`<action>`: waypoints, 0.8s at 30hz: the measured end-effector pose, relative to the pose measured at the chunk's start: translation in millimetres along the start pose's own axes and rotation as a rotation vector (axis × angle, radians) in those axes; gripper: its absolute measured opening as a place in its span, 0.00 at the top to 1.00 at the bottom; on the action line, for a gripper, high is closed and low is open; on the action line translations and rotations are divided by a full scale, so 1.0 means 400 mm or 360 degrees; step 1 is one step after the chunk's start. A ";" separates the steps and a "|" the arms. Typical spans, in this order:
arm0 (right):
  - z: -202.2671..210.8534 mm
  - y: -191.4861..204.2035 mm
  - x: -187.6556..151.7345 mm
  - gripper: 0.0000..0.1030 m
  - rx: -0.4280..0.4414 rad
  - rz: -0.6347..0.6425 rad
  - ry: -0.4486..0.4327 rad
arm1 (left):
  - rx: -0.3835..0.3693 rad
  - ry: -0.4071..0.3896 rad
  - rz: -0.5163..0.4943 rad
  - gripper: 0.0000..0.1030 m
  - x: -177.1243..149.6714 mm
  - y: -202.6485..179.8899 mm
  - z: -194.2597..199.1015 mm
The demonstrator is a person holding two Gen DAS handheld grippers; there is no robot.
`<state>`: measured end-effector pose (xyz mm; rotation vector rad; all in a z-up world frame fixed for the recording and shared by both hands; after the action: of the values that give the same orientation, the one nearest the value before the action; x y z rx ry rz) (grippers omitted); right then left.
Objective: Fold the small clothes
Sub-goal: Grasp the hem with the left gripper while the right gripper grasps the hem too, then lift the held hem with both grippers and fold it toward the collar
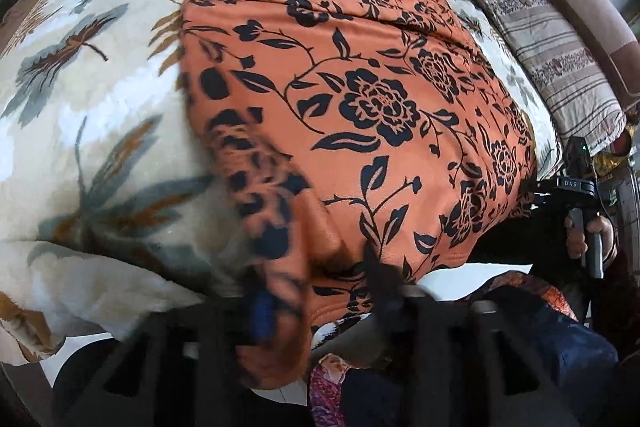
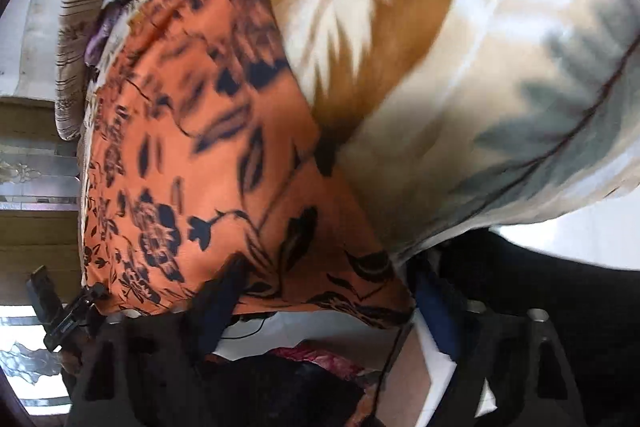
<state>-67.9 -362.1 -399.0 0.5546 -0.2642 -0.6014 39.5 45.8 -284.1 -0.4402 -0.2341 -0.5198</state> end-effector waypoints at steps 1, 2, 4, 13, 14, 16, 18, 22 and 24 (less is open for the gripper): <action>0.010 0.009 -0.002 0.53 -0.0004 0.0033 -0.0008 | 0.0003 -0.0005 0.0005 0.83 0.000 0.006 0.004; 0.019 0.016 -0.007 0.64 -0.0025 0.0070 -0.0023 | -0.0001 -0.0014 0.0011 0.86 0.000 0.010 0.008; 0.041 0.039 -0.023 0.85 -0.0043 0.0163 -0.0046 | -0.0019 -0.0033 0.0013 0.89 0.003 0.012 0.020; 0.203 0.204 -0.008 0.87 0.0351 0.0331 -0.0232 | -0.0229 -0.0226 -0.0034 0.91 0.086 -0.037 0.142; 0.212 0.219 0.003 0.87 0.0384 0.0333 -0.0255 | -0.0244 -0.0246 -0.0030 0.91 0.100 -0.038 0.156; 0.234 0.245 0.033 0.87 0.0439 0.0336 -0.0287 | -0.0268 -0.0288 -0.0028 0.91 0.133 -0.035 0.190; 0.263 0.273 0.069 0.87 0.0472 0.0346 -0.0343 | -0.0278 -0.0323 -0.0027 0.91 0.173 -0.029 0.213; 0.327 0.317 0.197 0.87 0.0519 0.0331 -0.0512 | -0.0283 -0.0393 -0.0016 0.91 0.291 -0.017 0.241; 0.353 0.327 0.273 0.87 0.0521 0.0320 -0.0584 | -0.0282 -0.0407 0.0001 0.91 0.362 -0.002 0.241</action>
<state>24.5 -396.5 -200.8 0.7207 -0.7657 -0.4634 151.3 28.0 -152.0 -0.6804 -0.4358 -0.4849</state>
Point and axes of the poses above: each gripper's, at about its wrist camera, not at the fingertips, and z roughly against the way its jaws point, y to its left, x to its top, the point moved 8 cm from there along -z, roughly the way its jaws point, and after that the axes turned 3 degrees about -x, right-handed, at the moved point
